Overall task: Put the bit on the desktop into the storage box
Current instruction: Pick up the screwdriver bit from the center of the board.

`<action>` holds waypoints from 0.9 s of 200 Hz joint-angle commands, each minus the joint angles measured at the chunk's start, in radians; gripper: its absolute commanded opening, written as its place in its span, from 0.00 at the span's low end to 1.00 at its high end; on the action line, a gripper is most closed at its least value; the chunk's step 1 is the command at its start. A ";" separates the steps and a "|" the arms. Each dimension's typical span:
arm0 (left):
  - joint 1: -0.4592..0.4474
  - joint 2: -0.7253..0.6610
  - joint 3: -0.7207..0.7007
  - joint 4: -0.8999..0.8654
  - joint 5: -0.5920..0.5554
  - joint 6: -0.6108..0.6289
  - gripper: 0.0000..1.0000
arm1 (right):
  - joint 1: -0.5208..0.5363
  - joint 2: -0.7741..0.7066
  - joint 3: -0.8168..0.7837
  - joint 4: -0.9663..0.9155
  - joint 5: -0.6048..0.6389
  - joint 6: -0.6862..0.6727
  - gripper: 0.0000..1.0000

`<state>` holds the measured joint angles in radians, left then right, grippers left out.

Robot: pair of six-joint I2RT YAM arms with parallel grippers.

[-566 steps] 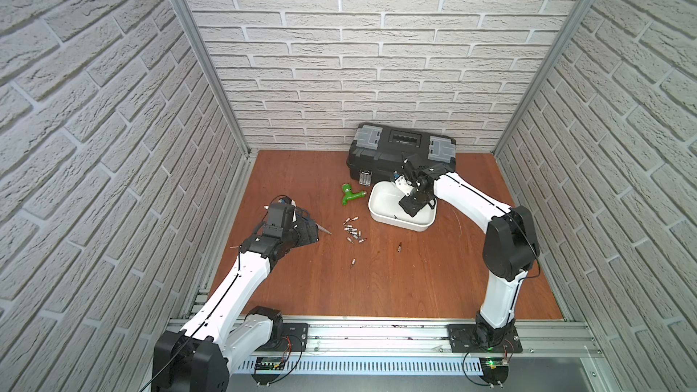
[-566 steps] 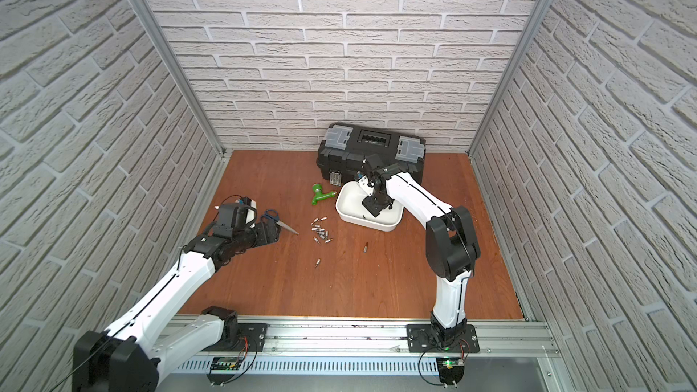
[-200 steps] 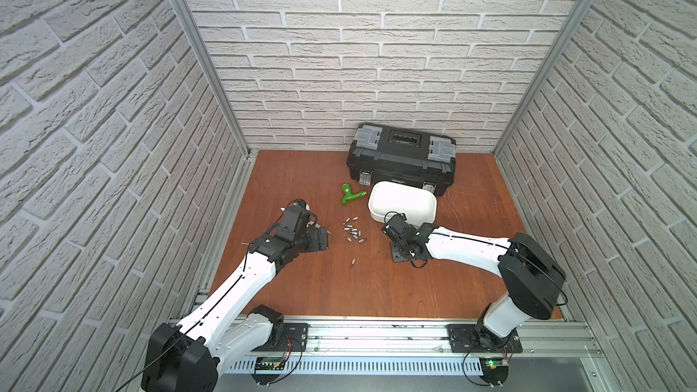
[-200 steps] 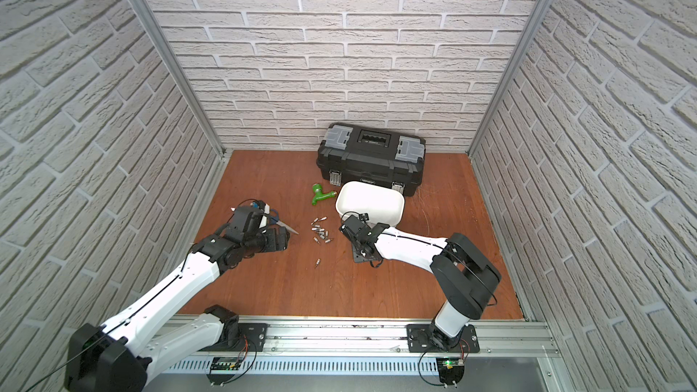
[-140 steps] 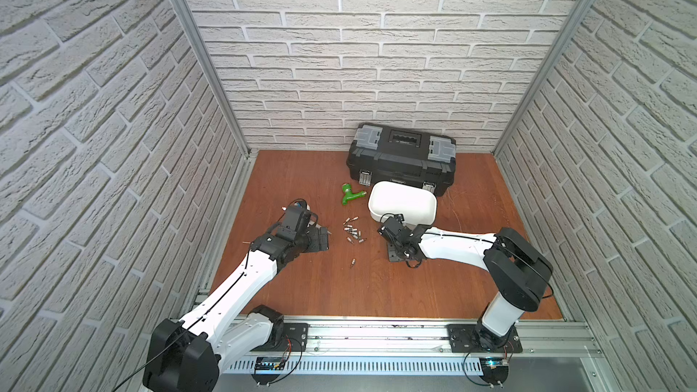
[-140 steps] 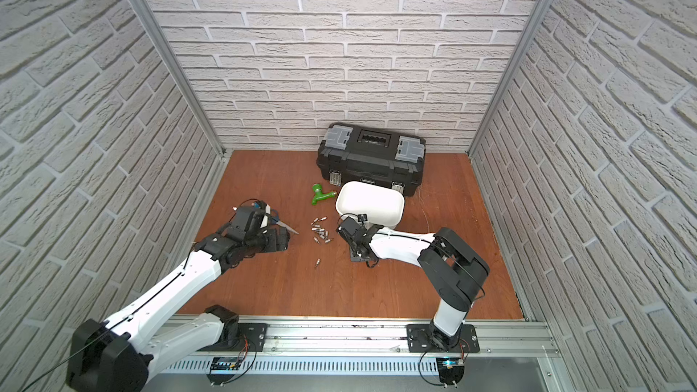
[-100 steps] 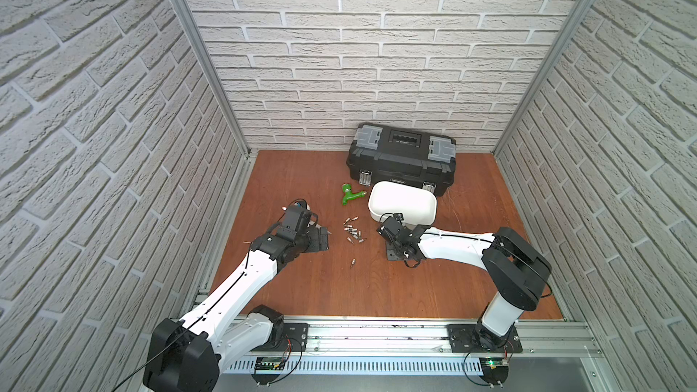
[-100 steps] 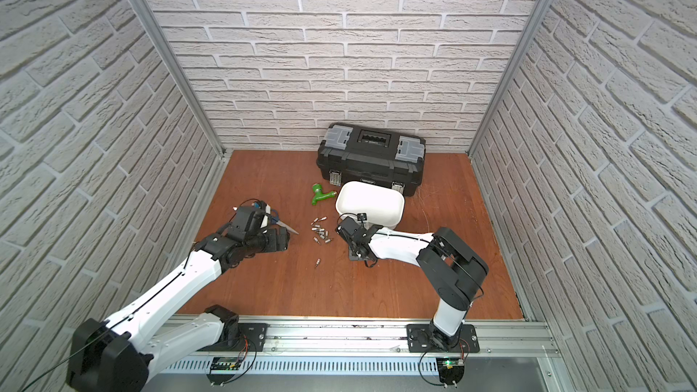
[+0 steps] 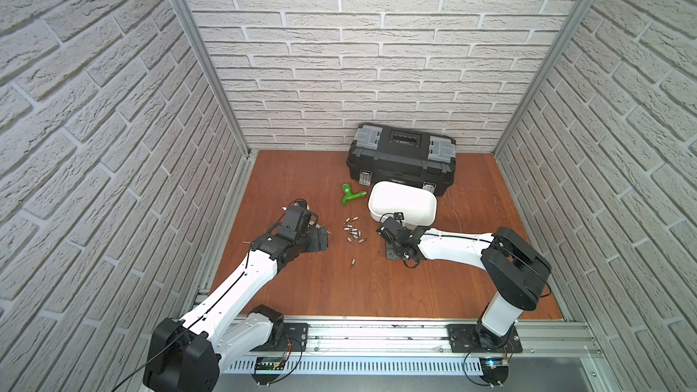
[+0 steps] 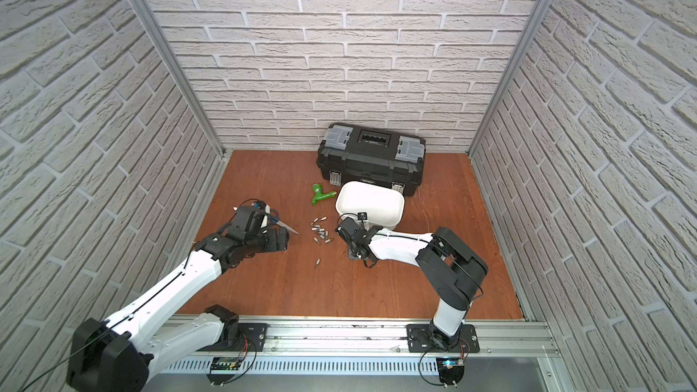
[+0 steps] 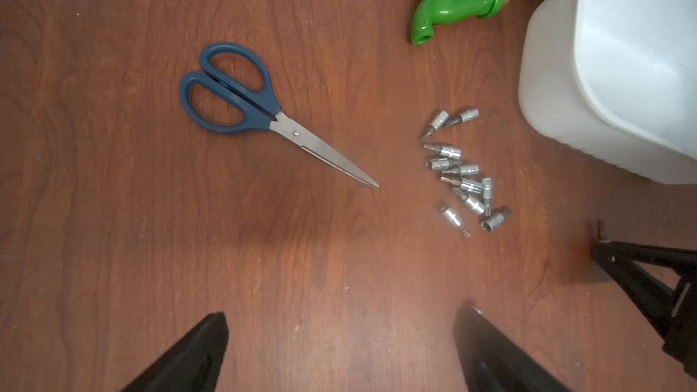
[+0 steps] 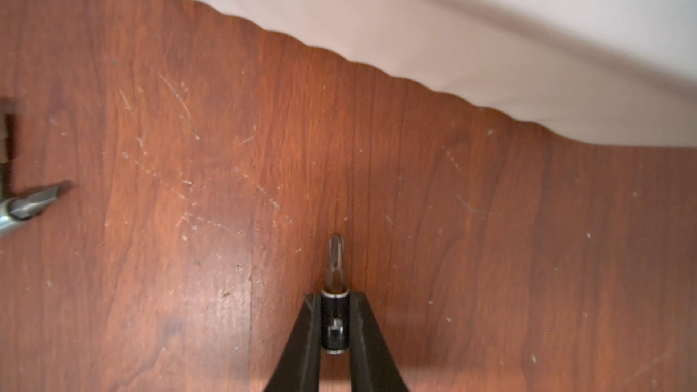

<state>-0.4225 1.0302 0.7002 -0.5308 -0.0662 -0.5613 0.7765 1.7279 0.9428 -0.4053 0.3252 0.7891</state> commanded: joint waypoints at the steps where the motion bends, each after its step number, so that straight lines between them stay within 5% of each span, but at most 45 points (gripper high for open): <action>1: -0.007 0.001 0.020 -0.005 -0.015 0.005 0.98 | 0.005 -0.004 -0.029 -0.036 0.014 -0.003 0.10; 180: -0.007 0.003 0.022 -0.011 -0.015 0.002 0.98 | -0.034 -0.273 0.240 -0.251 0.029 -0.266 0.09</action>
<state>-0.4225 1.0313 0.7002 -0.5323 -0.0669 -0.5613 0.7662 1.4910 1.1152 -0.6132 0.3218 0.5907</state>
